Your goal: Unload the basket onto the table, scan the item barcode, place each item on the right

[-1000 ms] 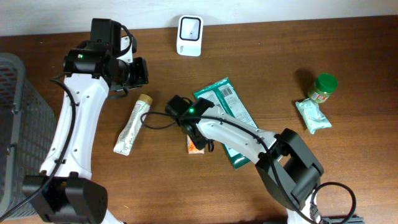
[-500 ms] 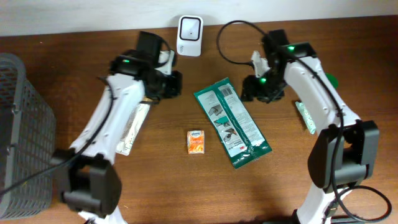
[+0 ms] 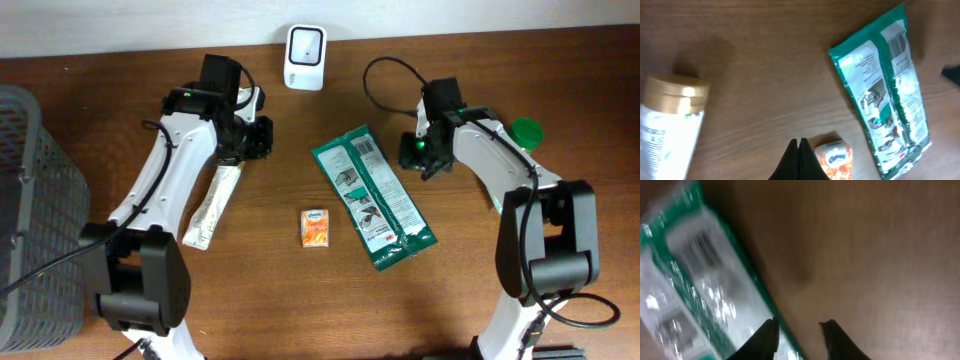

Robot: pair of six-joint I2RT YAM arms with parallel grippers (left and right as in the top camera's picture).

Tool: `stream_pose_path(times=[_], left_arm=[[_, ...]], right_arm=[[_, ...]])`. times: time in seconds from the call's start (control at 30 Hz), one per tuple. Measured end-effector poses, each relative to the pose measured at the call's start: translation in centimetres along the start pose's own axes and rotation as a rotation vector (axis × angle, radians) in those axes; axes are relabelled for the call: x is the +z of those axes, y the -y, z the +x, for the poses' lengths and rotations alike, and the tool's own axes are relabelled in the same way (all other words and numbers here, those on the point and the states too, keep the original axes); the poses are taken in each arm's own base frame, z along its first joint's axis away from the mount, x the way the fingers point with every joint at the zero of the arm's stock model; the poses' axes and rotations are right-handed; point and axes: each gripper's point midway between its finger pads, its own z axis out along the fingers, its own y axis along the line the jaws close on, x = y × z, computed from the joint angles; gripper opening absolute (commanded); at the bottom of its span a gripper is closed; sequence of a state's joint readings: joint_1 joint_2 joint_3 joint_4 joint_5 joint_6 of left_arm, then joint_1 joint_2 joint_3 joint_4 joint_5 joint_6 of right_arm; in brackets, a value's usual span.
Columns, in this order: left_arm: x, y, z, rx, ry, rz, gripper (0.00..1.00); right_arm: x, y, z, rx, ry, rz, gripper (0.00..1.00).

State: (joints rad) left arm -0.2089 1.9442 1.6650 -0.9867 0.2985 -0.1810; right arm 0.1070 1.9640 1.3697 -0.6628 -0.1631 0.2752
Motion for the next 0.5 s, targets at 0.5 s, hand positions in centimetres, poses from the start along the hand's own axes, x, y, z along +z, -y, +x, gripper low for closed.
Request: stream_pose_path(times=[0.5], left_arm=[[-14.1,-0.8,-1.7,0.158,0.329,-0.103,0.00]], right_arm=[[4.6,-7.2,1.5,-0.059,-0.039,-0.189,0.25]])
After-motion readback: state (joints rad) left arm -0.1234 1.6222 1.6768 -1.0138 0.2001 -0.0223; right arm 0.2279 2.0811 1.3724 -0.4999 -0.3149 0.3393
